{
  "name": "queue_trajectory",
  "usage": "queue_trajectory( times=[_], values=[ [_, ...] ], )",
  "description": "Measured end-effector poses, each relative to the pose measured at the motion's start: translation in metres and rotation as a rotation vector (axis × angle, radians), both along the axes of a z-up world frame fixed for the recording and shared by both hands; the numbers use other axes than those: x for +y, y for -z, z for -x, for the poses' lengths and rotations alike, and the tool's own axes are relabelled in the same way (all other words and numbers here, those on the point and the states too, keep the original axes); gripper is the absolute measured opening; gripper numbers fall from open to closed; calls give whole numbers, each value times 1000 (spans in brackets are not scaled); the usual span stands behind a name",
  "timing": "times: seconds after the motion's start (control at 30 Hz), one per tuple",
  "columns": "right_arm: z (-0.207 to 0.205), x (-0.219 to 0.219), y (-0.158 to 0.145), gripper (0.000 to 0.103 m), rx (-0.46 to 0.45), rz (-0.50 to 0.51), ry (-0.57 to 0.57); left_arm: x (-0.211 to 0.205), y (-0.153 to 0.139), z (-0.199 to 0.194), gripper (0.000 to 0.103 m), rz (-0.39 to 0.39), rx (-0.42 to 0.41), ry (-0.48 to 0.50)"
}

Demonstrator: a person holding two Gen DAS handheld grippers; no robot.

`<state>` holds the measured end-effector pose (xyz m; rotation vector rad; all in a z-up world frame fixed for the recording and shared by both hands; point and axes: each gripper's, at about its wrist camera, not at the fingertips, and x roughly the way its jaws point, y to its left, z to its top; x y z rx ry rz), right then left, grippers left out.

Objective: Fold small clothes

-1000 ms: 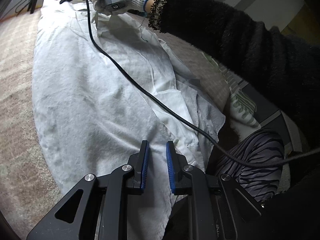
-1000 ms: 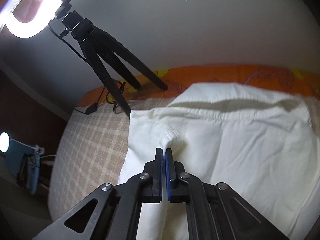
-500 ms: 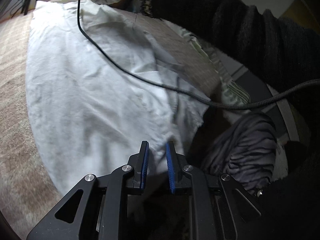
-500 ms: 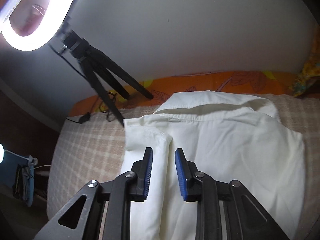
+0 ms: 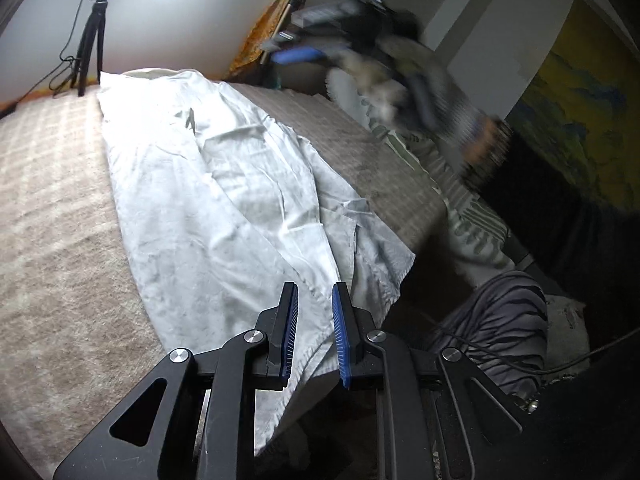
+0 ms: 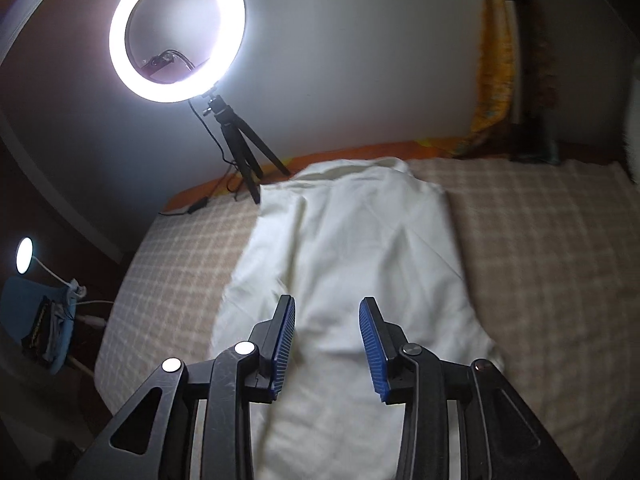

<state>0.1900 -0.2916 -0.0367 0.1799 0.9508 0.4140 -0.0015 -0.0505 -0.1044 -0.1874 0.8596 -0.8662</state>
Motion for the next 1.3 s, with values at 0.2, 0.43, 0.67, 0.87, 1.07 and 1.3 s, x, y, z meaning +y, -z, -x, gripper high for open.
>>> queue_trajectory(
  times=[0.2,0.43,0.67,0.87,1.07,1.3],
  values=[
    [58,-65,20,37,31,11,116,-27,3,-1,27,-30,10,18],
    [83,-116,37,37,59,-61,192,-70,0,4,36,-71,-28,59],
    [87,-146,51,37,77,-123,215,-137,-7,9,50,-113,-87,136],
    [87,-171,54,39,91,-209,229,-191,3,12,56,-143,-82,184],
    [84,-205,50,47,105,-288,242,-232,18,23,56,-282,-162,268],
    [73,-228,45,47,107,-270,243,-269,35,20,56,-397,-221,325]
  ],
)
